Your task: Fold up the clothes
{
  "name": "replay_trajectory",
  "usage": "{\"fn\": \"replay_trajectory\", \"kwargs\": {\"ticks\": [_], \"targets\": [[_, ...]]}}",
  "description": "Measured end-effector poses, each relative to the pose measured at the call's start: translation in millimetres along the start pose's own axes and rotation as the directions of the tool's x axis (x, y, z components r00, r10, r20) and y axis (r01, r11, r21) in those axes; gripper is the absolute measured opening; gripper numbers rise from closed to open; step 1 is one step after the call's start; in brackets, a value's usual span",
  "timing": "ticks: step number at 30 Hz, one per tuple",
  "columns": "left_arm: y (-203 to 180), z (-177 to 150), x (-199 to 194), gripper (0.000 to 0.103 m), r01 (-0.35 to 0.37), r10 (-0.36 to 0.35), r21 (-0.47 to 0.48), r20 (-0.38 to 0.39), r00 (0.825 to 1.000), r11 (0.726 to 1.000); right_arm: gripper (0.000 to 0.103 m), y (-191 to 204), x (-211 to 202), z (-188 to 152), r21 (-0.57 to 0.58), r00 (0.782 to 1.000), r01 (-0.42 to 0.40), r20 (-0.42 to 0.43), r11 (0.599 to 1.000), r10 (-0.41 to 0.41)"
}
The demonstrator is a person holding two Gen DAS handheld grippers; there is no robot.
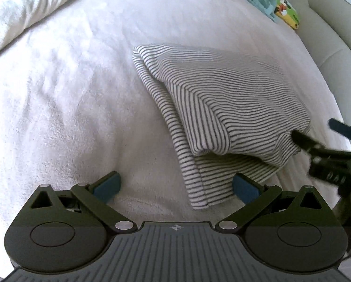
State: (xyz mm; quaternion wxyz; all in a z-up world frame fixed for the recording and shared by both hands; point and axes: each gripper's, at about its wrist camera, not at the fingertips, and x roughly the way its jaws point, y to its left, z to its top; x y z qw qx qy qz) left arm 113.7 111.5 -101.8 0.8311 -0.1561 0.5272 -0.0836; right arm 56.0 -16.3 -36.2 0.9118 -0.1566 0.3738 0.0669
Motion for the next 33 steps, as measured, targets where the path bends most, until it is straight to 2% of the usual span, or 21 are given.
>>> {"fn": "replay_trajectory", "kwargs": {"ticks": [4,8,10,13,17,18,19,20,21,23,24,25,26,30,32,33], "targets": [[-1.5,-1.6,-6.3,0.103,-0.008,0.008,0.034,0.002,1.0,0.999,0.103,-0.8,21.0,-0.9,0.051,0.992,-0.056,-0.106,0.997,0.061],[-0.2,-2.3,-11.1,0.103,0.0,0.0,0.035,0.006,1.0,0.999,0.103,-2.4,42.3,-1.7,0.109,0.97,-0.104,-0.21,0.989,0.125],[2.4,-2.3,-12.5,0.103,0.007,-0.008,0.021,0.01,1.0,1.0,0.103,-1.7,37.0,2.2,0.068,0.974,-0.085,-0.204,0.994,0.097],[4.5,-1.6,-14.8,0.103,0.012,-0.012,-0.001,0.016,1.0,1.0,0.103,8.1,13.6,3.3,-0.043,0.99,-0.02,-0.144,0.999,0.014],[11.0,-3.2,-32.3,0.1,0.05,-0.047,-0.047,0.057,0.997,0.998,0.103,22.7,-7.1,1.6,-0.137,0.997,-0.052,-0.057,0.989,0.044],[13.0,-3.7,-38.6,0.089,0.063,-0.059,-0.059,0.071,0.996,0.996,0.103,26.4,-12.2,1.2,-0.16,0.998,-0.059,-0.036,0.985,0.054],[15.4,-5.0,-45.6,0.064,0.069,-0.063,-0.07,0.081,0.995,0.995,0.103,30.0,-17.3,0.7,-0.184,0.998,-0.066,-0.015,0.981,0.064],[19.8,-6.0,-50.9,0.057,0.065,-0.057,-0.088,0.087,0.995,0.994,0.103,33.7,-22.4,0.3,-0.208,0.997,-0.072,0.006,0.976,0.075],[24.6,-7.0,-55.8,0.052,0.058,-0.048,-0.107,0.093,0.995,0.993,0.103,37.3,-27.5,-0.1,-0.231,0.996,-0.077,0.026,0.97,0.086],[34.0,-9.0,-63.7,0.052,0.047,-0.032,-0.147,0.103,0.994,0.988,0.103,44.6,-37.7,-1.0,-0.278,0.992,-0.086,0.066,0.957,0.109],[40.7,-9.5,-67.2,0.049,0.046,-0.028,-0.176,0.105,0.994,0.983,0.103,48.3,-42.8,-1.5,-0.302,0.989,-0.09,0.086,0.949,0.121],[46.1,-10.2,-69.8,0.043,0.046,-0.025,-0.199,0.106,0.994,0.979,0.098,56.3,-42.3,-2.2,-0.327,0.985,-0.112,0.088,0.938,0.149],[51.2,-10.9,-72.3,0.041,0.046,-0.023,-0.221,0.107,0.994,0.974,0.09,64.8,-41.2,-3.0,-0.351,0.98,-0.136,0.087,0.926,0.177],[55.3,-4.7,-69.6,0.042,0.066,-0.039,-0.257,0.106,0.994,0.964,0.09,98.6,-31.2,-5.5,-0.456,0.961,-0.212,0.062,0.864,0.269],[53.1,-0.2,-66.6,0.047,0.086,-0.059,-0.265,0.107,0.993,0.96,0.094,111.6,-16.9,-6.5,-0.512,0.96,-0.223,0.03,0.829,0.277],[50.0,2.5,-62.8,0.055,0.105,-0.078,-0.276,0.109,0.991,0.955,0.094,117.1,-10.2,-7.3,-0.539,0.96,-0.224,0.022,0.812,0.279]]}}
